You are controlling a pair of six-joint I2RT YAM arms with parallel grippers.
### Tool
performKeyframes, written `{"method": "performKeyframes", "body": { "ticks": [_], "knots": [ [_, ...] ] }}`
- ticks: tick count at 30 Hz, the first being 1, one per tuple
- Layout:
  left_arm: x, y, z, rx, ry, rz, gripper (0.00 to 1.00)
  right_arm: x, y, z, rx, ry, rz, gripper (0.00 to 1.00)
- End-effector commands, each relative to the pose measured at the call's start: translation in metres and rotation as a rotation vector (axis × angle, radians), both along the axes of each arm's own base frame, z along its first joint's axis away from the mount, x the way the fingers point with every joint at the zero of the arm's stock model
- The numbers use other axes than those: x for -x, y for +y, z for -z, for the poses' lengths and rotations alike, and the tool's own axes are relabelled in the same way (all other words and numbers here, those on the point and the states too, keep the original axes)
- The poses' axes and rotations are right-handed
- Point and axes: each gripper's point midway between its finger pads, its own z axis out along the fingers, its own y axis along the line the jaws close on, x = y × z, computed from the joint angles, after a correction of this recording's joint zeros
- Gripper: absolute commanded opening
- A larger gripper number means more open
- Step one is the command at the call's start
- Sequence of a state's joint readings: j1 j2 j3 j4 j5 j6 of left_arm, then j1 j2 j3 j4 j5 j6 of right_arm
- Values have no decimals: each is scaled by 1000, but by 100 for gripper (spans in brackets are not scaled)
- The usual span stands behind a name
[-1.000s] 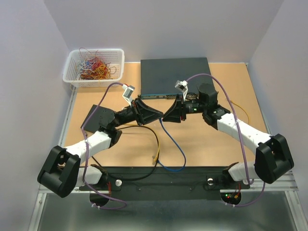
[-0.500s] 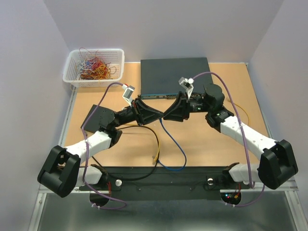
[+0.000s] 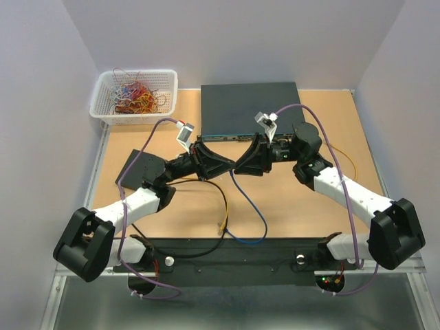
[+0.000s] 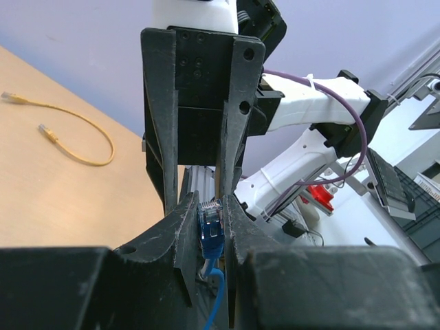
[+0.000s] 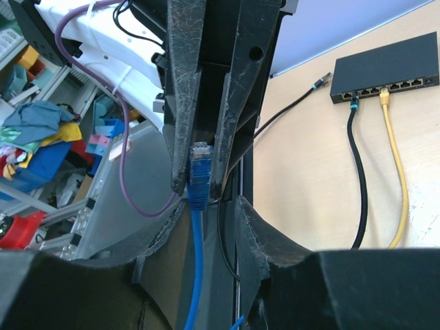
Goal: Insert the plug into the switch port
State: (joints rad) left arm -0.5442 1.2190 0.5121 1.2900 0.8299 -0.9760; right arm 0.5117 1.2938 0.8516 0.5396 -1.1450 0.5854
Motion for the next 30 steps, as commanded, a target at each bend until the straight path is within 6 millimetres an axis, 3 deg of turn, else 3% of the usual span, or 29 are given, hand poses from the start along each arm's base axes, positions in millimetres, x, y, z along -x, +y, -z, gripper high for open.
{"method": "performKeyframes", "body": {
  "ticks": [1,30],
  "knots": [
    [64,38,-100,371,-601,-16,0,2,0,-6,-24,-40,-23,38],
    [43,26,-97,377,-571,-85,0,3,0,1,-15,-25,-36,30]
  ]
}}
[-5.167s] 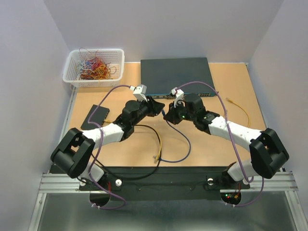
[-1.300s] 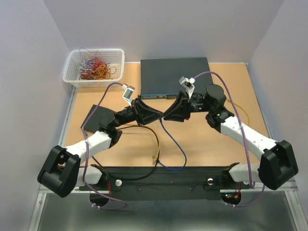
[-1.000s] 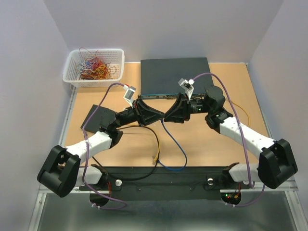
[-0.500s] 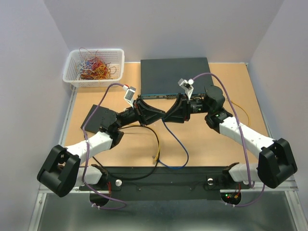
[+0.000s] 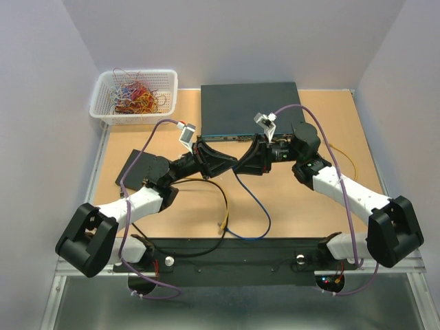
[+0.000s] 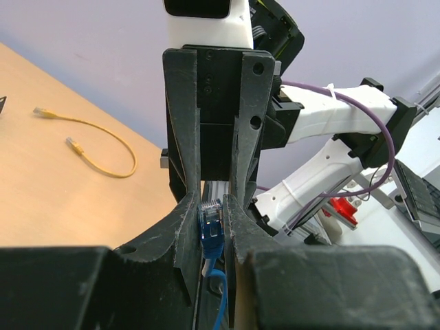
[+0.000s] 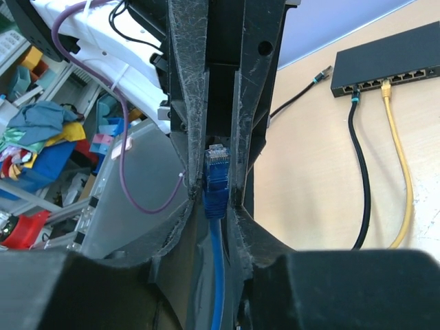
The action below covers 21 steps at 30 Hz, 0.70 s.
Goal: Insert the plug into the switch port
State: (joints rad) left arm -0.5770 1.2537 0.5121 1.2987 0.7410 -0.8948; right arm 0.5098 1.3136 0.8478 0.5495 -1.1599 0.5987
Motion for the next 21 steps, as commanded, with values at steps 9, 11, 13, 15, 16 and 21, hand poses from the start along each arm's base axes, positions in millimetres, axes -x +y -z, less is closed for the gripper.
{"method": "performKeyframes", "body": {
  "ticks": [9,11,13,15,16,21],
  "knots": [
    [54,32,-103,365,-550,-9,0,8,0,-4,-25,-52,-34,25],
    [54,32,-103,366,-548,-11,0,9,0,-3,-26,-53,-34,21],
    [53,32,-102,365,-544,-13,0,9,0,-3,-26,-53,-33,19],
    [53,31,-101,365,-543,-13,0,8,0,-3,-28,-54,-28,18],
    [52,31,-101,363,-536,-14,0,9,0,-3,-27,-48,-30,15],
    [42,27,-94,331,-510,-38,26,7,1,0,-22,-26,-14,0]
  ]
}}
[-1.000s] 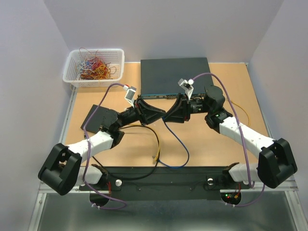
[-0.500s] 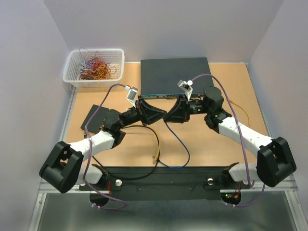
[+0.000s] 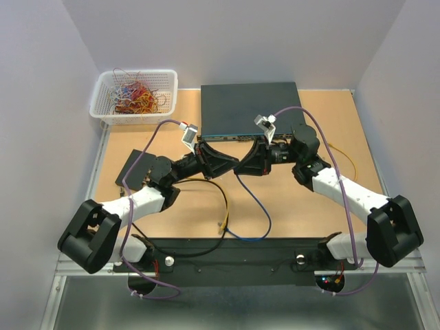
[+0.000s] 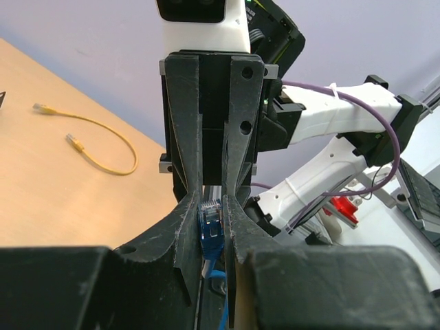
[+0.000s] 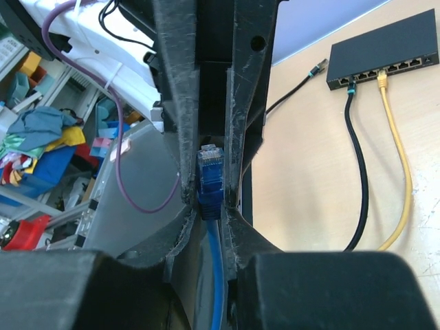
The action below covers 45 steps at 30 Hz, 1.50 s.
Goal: Insert the plug into the switch port
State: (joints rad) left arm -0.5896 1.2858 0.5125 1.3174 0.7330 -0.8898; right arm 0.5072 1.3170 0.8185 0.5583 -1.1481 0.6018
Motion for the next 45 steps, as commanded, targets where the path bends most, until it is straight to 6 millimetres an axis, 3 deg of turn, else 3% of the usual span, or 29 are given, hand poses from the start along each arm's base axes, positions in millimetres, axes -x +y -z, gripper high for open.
{"method": "performKeyframes", "body": {
  "ticks": [1,2,4,5,7,9,10,12,18,20,21,23,24,25,27,28,30,31,32,33,34,35,37,38,40,41,42,45],
  "knots": [
    [41,30,-98,320,-500,-46,34,6,1,-9,-33,-44,-10,0],
    [37,30,-95,307,-502,-69,47,5,2,-9,-32,-36,4,1],
    [28,27,-87,268,-473,-97,54,-6,3,-5,-20,-7,71,1],
    [25,28,-87,261,-464,-118,57,-16,4,-4,-6,-34,111,0],
    [14,27,-79,213,-456,-160,61,-42,4,24,116,51,256,0],
    [3,30,-69,183,-438,-205,64,-56,2,38,168,73,317,0],
    [-7,33,-63,158,-430,-238,64,-64,-1,54,222,110,371,0],
    [-22,38,-50,128,-400,-276,66,-68,-4,68,270,149,406,1],
    [-93,56,-3,-8,-259,-438,74,-100,-26,115,493,194,617,1],
    [-115,57,20,-88,-200,-488,74,-124,-36,121,569,164,740,0],
    [-129,60,20,-117,-215,-550,74,-130,-44,140,652,177,792,0],
    [-150,63,46,-223,-141,-605,74,-140,-48,152,715,179,837,0],
    [-168,69,41,-242,-129,-679,74,-150,-49,160,751,186,867,0],
    [-179,74,61,-329,-82,-717,74,-155,-54,166,804,179,914,0],
    [-206,87,67,-388,-40,-838,74,-168,-51,165,838,151,951,0],
    [-222,96,82,-460,-5,-892,74,-169,-52,181,913,139,961,0],
    [-234,103,93,-522,11,-935,74,-174,-41,182,952,112,956,0],
    [-241,108,100,-555,24,-955,73,-177,-41,197,1004,109,966,0],
    [-246,113,119,-618,47,-965,73,-180,-38,198,1016,100,968,0],
    [-257,116,122,-640,47,-981,73,-184,-34,203,1041,93,966,1],
    [-257,116,122,-641,47,-981,74,-189,-32,196,1028,86,975,0],
    [-264,126,136,-676,72,-1014,74,-190,-31,205,1053,90,971,0],
    [-272,130,141,-686,82,-1023,73,-201,-28,203,1064,79,989,1],
    [-277,134,149,-698,99,-1025,74,-203,-28,214,1093,81,986,0],
    [-282,137,154,-701,112,-1026,73,-209,-28,218,1119,79,995,1],
    [-285,138,161,-709,122,-1024,73,-217,-23,212,1107,68,1009,0],
    [-288,139,160,-706,122,-1027,73,-219,-26,223,1139,74,1013,0],
    [-293,137,163,-705,116,-1008,73,-230,-24,230,1169,64,1040,0]
  ]
}}
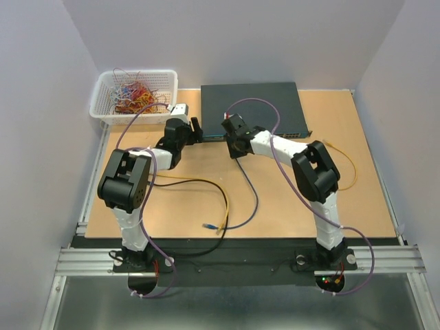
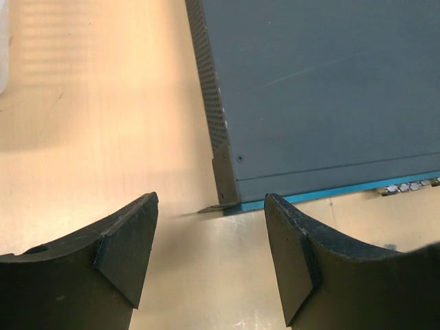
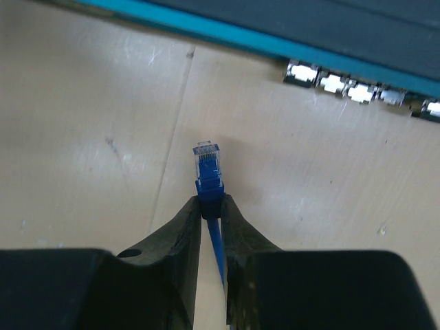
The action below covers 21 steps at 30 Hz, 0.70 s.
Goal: Insert the plug into the switch port
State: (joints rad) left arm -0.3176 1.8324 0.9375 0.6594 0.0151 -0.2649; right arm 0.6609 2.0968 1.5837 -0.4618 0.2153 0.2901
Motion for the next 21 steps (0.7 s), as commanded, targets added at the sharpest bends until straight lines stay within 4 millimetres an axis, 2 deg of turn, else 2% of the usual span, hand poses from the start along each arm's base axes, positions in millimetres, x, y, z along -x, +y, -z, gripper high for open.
{"method": "performKeyframes", "body": {
  "ticks": [1,8,13,21],
  "knots": [
    [-24,-2,-39,11,-109,10,73,-23,-8,-1,81,-35,53,0],
    [-32,-14,-45,50,-153,97,73,-46,-19,8,136,-36,108,0],
    [-37,-19,-34,81,-118,132,73,-57,-26,0,137,-46,134,0],
    [-26,-41,-12,153,-38,247,68,-65,-24,-9,104,-50,128,0]
  ]
}}
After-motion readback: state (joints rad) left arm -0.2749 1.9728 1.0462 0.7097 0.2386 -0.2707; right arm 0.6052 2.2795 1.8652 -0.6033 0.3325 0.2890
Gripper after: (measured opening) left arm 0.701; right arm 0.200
